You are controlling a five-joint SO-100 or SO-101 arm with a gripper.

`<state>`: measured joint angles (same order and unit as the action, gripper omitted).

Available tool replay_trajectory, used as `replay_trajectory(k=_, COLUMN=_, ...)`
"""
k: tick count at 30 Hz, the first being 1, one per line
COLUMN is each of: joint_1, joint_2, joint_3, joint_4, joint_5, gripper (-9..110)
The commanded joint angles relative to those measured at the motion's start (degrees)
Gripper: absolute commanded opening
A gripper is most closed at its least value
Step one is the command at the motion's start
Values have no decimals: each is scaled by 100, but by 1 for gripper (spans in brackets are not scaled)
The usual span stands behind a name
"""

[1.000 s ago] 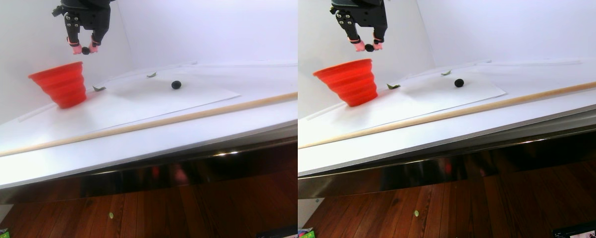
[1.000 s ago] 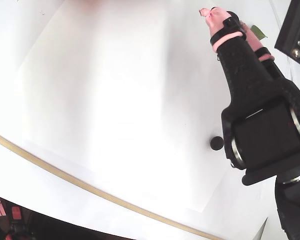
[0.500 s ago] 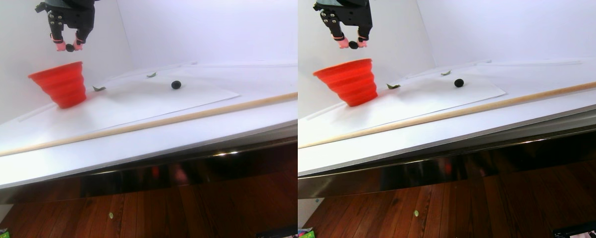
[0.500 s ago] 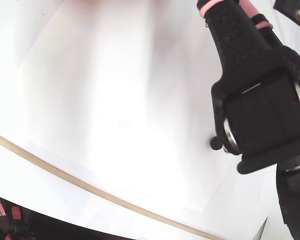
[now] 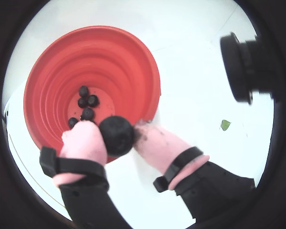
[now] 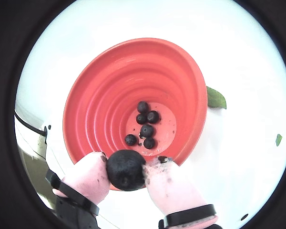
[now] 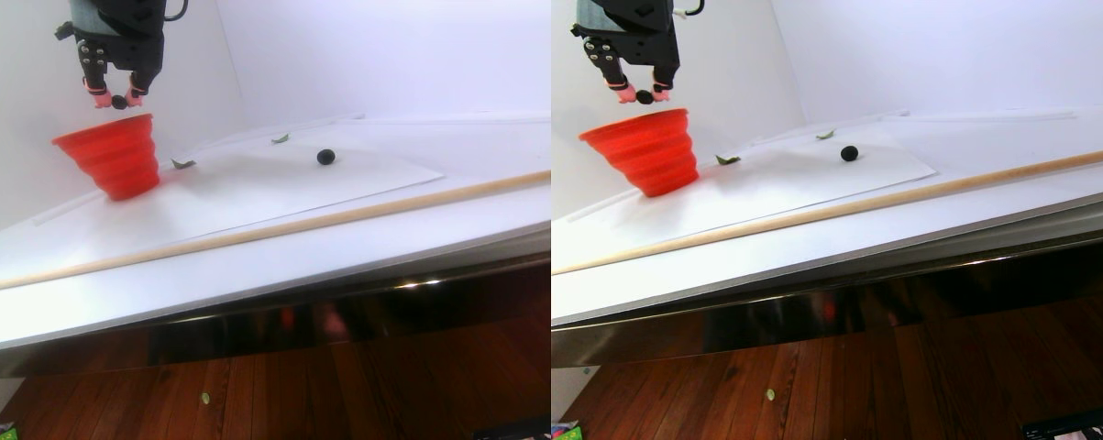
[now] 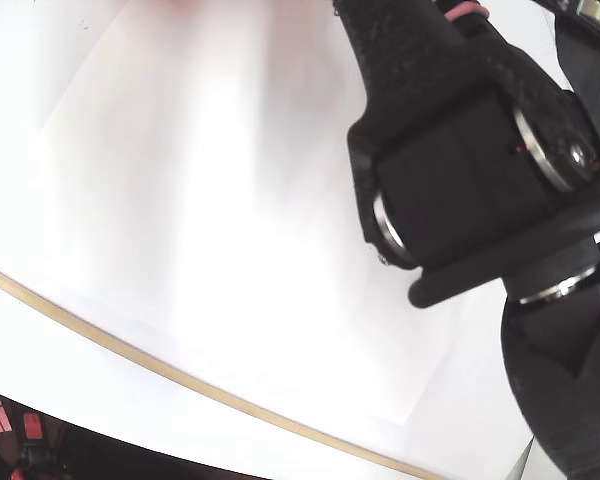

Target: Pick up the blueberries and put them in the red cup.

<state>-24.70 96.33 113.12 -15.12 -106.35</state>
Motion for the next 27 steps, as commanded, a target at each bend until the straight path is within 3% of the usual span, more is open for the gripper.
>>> replay_trajectory(k=1, joint_1=-466, joint_2=97, joint_3=-694, joint_4=-149, joint_5=18, gripper=12)
replay_trajectory(k=14, joint_1=-615, joint_2=-123, joint_3=-853, joint_4=-396, joint_5=97, gripper=13)
replay_trajectory(k=20, joint_1=-633, joint_2=-176, joint_3=-809, joint_4=-598, joint_5=149, gripper=21)
replay_trajectory(k=27, joint_1=-554, joint_2=-114, joint_3=-686, joint_4=-659, joint_5=105, gripper=21)
